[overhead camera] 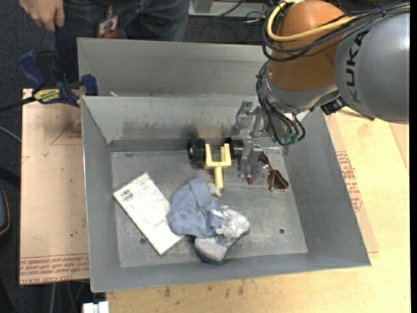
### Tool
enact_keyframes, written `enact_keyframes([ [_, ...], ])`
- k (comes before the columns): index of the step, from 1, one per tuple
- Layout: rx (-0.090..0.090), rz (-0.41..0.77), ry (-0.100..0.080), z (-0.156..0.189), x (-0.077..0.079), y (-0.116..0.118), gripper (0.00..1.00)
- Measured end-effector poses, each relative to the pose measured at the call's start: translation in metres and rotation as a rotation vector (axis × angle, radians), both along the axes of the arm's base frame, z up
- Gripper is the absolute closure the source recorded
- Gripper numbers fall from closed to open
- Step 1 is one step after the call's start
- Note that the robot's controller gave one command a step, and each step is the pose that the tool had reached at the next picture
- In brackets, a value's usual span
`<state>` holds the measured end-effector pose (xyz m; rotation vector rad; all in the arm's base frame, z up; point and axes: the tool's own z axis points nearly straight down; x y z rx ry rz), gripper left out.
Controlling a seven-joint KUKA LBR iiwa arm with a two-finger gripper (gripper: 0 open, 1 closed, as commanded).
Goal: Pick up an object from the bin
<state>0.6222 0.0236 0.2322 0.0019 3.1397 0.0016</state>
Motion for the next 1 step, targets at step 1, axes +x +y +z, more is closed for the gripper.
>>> enact_keyframes([
  [1,0.0,-0.011,-0.007,-0.0456,0.0008,0.0063,0.0],
])
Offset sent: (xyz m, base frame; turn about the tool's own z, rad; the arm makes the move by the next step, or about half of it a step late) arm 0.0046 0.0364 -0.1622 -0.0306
